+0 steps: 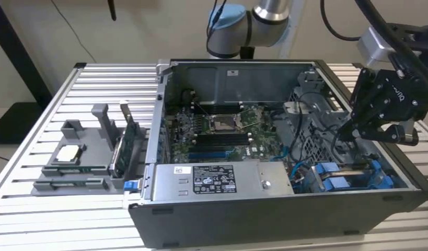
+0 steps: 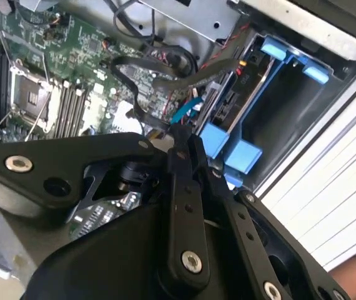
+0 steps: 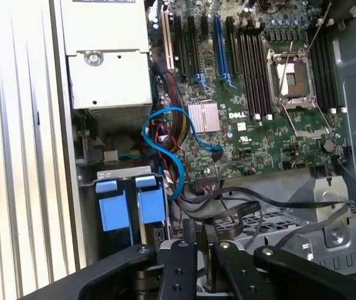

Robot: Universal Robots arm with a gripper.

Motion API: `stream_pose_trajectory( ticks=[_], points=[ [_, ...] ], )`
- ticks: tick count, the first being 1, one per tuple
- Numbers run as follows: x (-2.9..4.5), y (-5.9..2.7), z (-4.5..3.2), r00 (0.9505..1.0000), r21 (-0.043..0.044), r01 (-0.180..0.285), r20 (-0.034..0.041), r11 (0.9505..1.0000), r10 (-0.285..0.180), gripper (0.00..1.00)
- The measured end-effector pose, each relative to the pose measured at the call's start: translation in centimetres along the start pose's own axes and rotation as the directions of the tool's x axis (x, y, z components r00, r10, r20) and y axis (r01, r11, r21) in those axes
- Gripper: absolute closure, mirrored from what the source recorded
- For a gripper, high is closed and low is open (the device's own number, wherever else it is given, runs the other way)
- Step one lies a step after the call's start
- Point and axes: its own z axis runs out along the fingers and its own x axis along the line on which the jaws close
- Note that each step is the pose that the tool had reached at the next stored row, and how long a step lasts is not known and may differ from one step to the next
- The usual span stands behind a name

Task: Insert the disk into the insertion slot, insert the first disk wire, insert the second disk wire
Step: 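Insert the second disk wire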

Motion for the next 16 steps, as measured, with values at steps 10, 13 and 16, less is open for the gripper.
stream_pose_trajectory(
  ticks=[10,13,16],
  points=[
    [0.03,-0.01,0.12,0.9953,0.0135,-0.008,-0.0962,0.9999,0.009,0.84],
    [0.08,-0.05,0.38,0.9946,0.0188,-0.001,-0.1037,0.9998,0.003,0.84],
    [0.13,-0.05,0.61,0.9946,0.0318,0.014,-0.1036,0.9994,-0.011,0.84]
  ],
)
